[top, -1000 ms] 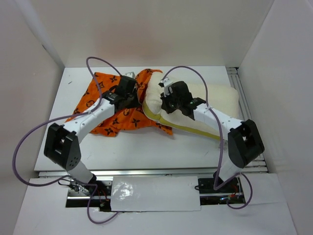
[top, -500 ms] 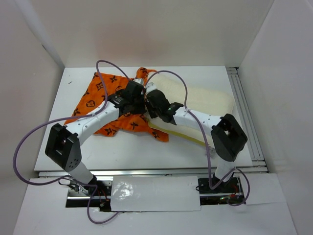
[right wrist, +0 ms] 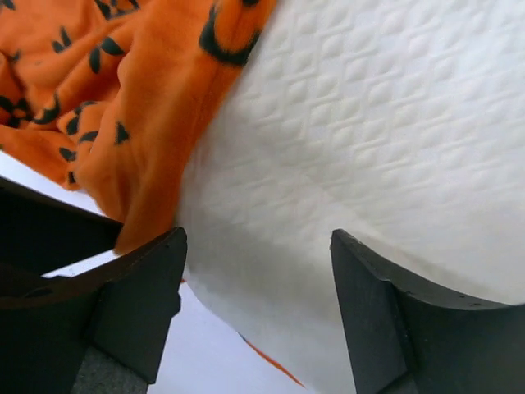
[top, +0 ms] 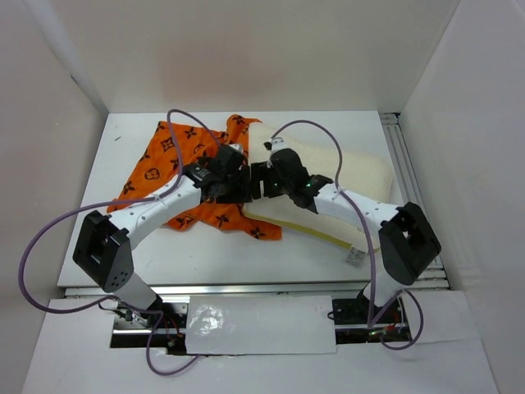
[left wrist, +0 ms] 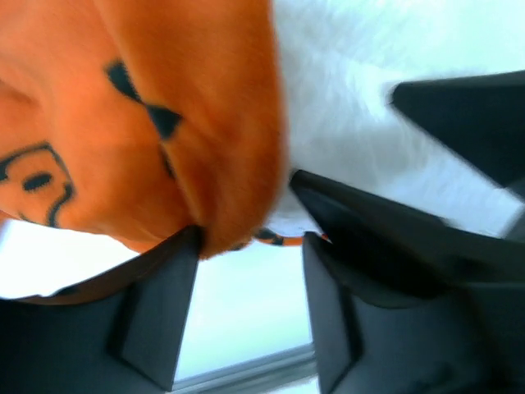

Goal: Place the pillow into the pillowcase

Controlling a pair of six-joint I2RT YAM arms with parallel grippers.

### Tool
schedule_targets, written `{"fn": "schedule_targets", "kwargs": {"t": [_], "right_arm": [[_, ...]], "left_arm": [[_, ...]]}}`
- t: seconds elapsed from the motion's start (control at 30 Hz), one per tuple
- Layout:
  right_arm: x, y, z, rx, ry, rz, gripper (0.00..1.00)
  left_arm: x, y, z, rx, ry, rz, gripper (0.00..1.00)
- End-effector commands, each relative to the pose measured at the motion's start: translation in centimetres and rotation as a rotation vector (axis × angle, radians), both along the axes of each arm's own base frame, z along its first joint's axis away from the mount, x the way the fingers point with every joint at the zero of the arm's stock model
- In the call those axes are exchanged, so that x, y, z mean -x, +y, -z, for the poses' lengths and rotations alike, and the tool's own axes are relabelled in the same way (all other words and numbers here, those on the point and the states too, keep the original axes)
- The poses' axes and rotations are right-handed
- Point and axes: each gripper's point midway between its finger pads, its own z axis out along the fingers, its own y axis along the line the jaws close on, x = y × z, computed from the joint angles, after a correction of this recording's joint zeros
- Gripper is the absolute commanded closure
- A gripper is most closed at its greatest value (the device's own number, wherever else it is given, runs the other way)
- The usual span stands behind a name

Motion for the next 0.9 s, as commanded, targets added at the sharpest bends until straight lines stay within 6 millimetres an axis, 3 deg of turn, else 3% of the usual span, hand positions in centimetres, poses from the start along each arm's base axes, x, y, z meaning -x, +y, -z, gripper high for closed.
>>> {"fn": "schedule_targets", "kwargs": {"t": [0.0,0.03,0.1,0.13,0.2,0.33,0.37,0.4,0.43,0.47,0.5,0.53,0.57,0.6,0.63,0.67,0.7,0.73,0.77,0.8,0.87], "right_arm": [[0.0,-2.2,-5.1,-0.071,-0.070,-0.015,0.21],[0.0,-2.8,-5.6,-0.076,-0.073,-0.020,0.21],[-0.7,-4.8,-7.2,-0.074,-0.118,-0.019,0.18],[-1.0,-5.2,-8.1,-0.079,-0.132,-0.021,0.18],[-2.2,-6.6,-9.6,-0.077,-0.187,-0.024,0.12],[-5.8,-8.4,-11.5,-0.076,-0.265,-0.034,0.12],[-7.0,-8.5,-9.6,-0.045,-0.231,-0.052,0.12],[-8.5,-9.2,-10.5,-0.046,-0.256,-0.056,0.12],[-9.3,-9.3,-10.1,-0.046,-0.249,-0.072,0.12],[-10.2,-8.9,-8.1,-0.046,-0.209,-0.105,0.12],[-11.3,-8.9,-9.0,-0.033,-0.250,-0.139,0.14],[-12.3,-9.0,-8.9,-0.038,-0.259,-0.136,0.14],[-13.3,-8.8,-7.4,-0.026,-0.246,-0.142,0.14],[-14.4,-8.8,-8.4,-0.016,-0.297,-0.164,0.14],[-15.1,-8.6,-8.3,-0.018,-0.308,-0.163,0.14],[-15.5,-8.3,-8.1,-0.016,-0.310,-0.181,0.14],[-16.6,-8.5,-6.4,0.005,-0.300,-0.197,0.14],[-17.6,-8.2,-7.4,0.008,-0.331,-0.201,0.14],[-17.9,-7.9,-6.8,0.012,-0.324,-0.224,0.14],[-18.3,-7.3,-5.0,0.040,-0.310,-0.252,0.14],[-19.1,-6.6,-5.1,0.055,-0.337,-0.273,0.14]], "left_arm": [[0.4,-0.3,-3.2,0.034,-0.063,0.010,0.30],[0.2,-0.4,-3.6,0.034,-0.076,0.020,0.26],[-0.5,-0.3,-5.5,0.040,-0.121,0.036,0.03],[-0.7,-0.4,-6.2,0.041,-0.140,0.047,0.00],[-2.7,-0.3,-8.2,0.049,-0.188,0.052,0.00],[-7.1,0.5,-8.6,-0.023,-0.195,0.045,0.00],[-9.6,0.6,-8.3,-0.043,-0.196,0.035,0.00],[-10.8,0.9,-7.9,-0.057,-0.189,0.028,0.00],[-12.0,1.1,-7.6,-0.069,-0.183,0.023,0.00],[-13.9,1.5,-9.0,-0.056,-0.215,-0.004,0.00],[-15.2,1.4,-6.3,-0.098,-0.174,0.026,0.02],[-16.3,1.3,-5.9,-0.097,-0.176,0.030,0.05],[-17.4,1.3,-7.1,-0.088,-0.198,0.019,0.11],[-18.2,1.5,-6.5,-0.094,-0.188,0.034,0.14],[-18.9,1.2,-4.6,-0.113,-0.160,0.045,0.15],[-19.5,1.5,-4.5,-0.112,-0.163,0.035,0.15],[-19.9,1.4,-4.6,-0.114,-0.174,0.041,0.20],[-20.1,1.1,-4.9,-0.101,-0.188,0.046,0.20],[-20.3,0.7,-4.2,-0.091,-0.182,0.056,0.20],[-20.3,0.6,-3.6,-0.086,-0.176,0.062,0.20],[-20.8,0.6,-4.2,-0.082,-0.210,0.052,0.27]]}}
